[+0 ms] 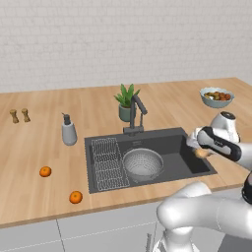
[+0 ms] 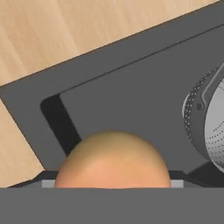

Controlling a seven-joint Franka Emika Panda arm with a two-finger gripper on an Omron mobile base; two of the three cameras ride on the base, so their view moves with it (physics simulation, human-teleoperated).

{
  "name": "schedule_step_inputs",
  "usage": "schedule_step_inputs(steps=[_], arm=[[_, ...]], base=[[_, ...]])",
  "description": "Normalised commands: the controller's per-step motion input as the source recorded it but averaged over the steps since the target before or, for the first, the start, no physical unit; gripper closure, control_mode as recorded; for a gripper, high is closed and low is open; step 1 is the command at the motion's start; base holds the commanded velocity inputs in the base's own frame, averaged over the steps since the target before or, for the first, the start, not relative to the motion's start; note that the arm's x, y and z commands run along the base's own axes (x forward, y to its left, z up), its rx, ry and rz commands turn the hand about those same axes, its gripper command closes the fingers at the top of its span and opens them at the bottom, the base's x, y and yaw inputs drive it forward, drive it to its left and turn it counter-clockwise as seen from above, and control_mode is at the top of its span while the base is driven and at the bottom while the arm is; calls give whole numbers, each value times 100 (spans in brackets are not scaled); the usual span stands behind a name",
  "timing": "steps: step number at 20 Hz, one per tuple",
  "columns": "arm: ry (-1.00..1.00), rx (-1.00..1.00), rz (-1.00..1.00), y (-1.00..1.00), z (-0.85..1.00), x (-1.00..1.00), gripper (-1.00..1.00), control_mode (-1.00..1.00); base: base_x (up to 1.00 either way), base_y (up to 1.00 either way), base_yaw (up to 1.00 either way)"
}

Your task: Put the colander in the sink, put the tangerine, tangerine, peach in the colander, and turn on the sink faucet and pour water over the colander.

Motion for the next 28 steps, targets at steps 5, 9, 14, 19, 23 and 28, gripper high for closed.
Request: schedule_step_inputs(steps=[5,9,14,19,23,28], arm=[[0,10,6,43,-3,50,100,-100],[0,3,4,49,0,44,100,-100],[1,0,8,64,-1,23,100,-100],[0,0,18,57,-11,7,100,-100],[0,0,17,45,-35,18,100,-100],[0,0,13,40,-24,24,100,-100]], base=[[0,0,0],[0,0,0],[0,0,0],[0,0,0],[0,0,0],[0,0,0]])
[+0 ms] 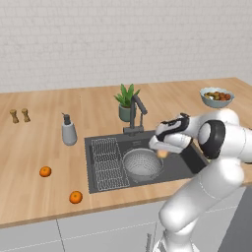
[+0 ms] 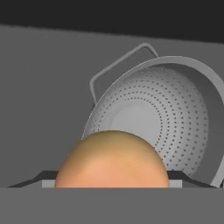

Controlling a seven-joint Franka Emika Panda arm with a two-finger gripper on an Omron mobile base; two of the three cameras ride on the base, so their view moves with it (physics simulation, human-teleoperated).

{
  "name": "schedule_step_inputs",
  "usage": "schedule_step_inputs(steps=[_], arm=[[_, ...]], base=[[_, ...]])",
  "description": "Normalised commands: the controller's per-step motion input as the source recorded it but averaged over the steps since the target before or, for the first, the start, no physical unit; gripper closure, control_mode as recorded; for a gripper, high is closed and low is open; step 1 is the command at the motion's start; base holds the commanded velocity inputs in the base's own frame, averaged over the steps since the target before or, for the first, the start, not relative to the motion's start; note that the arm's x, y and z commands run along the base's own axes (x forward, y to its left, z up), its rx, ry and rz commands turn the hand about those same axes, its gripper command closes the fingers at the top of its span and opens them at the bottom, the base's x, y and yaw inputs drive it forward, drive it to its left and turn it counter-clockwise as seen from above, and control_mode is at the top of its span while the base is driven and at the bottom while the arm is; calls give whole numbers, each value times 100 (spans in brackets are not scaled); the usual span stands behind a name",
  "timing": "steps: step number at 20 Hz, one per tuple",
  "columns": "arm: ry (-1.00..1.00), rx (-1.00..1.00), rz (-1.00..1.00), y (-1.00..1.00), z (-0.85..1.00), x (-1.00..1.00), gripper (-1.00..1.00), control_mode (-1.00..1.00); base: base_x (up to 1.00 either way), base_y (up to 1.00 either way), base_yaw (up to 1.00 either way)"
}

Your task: Put the colander in the sink, put the tangerine, tangerine, peach in the colander, and turn on the sink faucet and pour water over the colander.

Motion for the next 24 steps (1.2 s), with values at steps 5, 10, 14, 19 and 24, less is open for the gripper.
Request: schedule_step_inputs(steps=[5,10,14,19,24], arm=[[0,0,12,43,-5,1,100,-100],[-1,0,2,36,-35,4,100,-100],[-2,0,0,26,-37,9,100,-100],[-3,0,0,17,-24,3,100,-100],[-1,0,1,16,-14,5,100,-100]], base=[[0,0,0],[0,0,0],[0,0,0],[0,0,0],[0,0,0]])
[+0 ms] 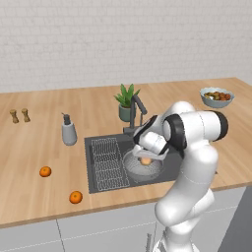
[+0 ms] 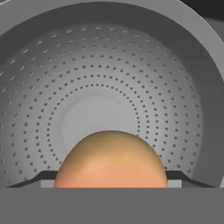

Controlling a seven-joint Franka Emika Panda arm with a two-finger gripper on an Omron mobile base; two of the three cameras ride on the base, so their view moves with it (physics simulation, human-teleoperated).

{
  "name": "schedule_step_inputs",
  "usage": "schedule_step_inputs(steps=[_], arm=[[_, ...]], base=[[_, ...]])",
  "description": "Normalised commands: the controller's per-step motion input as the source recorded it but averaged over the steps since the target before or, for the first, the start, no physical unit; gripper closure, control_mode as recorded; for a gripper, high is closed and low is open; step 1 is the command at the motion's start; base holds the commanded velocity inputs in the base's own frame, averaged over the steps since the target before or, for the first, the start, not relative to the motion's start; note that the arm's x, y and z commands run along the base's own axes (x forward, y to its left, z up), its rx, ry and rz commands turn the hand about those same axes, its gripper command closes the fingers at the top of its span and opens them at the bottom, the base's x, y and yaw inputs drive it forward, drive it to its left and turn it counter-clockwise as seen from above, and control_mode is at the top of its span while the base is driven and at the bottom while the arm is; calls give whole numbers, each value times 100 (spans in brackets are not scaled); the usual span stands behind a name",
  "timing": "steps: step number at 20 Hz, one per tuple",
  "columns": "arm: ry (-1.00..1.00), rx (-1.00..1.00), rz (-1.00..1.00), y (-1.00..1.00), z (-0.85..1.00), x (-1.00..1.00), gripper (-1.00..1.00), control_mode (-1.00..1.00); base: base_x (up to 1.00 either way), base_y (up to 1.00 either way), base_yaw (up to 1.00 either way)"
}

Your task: Put the colander in the sink, put the tangerine, tangerine, peach in the colander, and turn on the sink faucet and pour water over the colander.

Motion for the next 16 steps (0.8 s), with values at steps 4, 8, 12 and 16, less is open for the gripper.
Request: schedule_step_inputs(steps=[4,8,12,16], arm=[[0,0,2,8,-20,0,-100,-100],[0,0,3,0,-15,0,-100,-100],[0,0,4,0,-3,0,-100,-100],[0,0,5,-4,7,-8,-100,-100]], base=[[0,0,0],[0,0,0],[0,0,0],[0,0,0]])
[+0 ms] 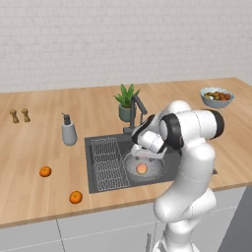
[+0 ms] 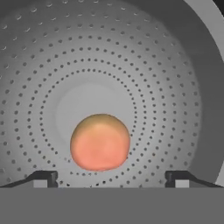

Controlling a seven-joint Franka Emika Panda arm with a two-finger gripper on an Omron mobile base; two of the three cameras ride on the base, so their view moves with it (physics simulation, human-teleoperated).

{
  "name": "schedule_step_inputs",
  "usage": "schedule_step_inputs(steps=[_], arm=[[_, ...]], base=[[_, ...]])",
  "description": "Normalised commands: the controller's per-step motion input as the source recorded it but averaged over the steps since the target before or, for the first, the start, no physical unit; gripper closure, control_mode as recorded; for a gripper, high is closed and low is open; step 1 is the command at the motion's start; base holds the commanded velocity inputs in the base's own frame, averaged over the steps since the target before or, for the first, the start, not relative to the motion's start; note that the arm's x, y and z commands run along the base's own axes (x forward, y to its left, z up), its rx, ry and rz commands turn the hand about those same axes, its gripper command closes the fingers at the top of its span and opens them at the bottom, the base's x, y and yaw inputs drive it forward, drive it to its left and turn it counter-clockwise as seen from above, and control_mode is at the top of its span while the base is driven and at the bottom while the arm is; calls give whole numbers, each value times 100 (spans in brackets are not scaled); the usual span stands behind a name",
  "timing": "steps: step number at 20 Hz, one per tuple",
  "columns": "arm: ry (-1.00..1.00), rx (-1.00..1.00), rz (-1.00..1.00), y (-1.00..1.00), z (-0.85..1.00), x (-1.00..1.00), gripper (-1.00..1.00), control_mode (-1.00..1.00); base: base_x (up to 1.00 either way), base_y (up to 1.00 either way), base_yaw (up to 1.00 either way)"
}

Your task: Put the colander in the sink, put the tangerine, tangerine, peach in the colander, and turn on the sink faucet and pour water over the colander.

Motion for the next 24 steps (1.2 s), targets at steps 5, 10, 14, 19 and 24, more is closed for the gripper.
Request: schedule_step_inputs(steps=[5,10,14,19,24], arm=[[-2,0,2,-20,26,-18,-100,-100],[-2,0,0,-27,42,-20,-100,-100],[0,0,0,-27,51,-20,-100,-100],[-3,0,4,-28,47,-43,-100,-100],[-10,-2,13,-15,37,-61,-100,-100]], base=[[0,0,0],[0,0,0],[0,0,0],[0,0,0],[0,0,0]])
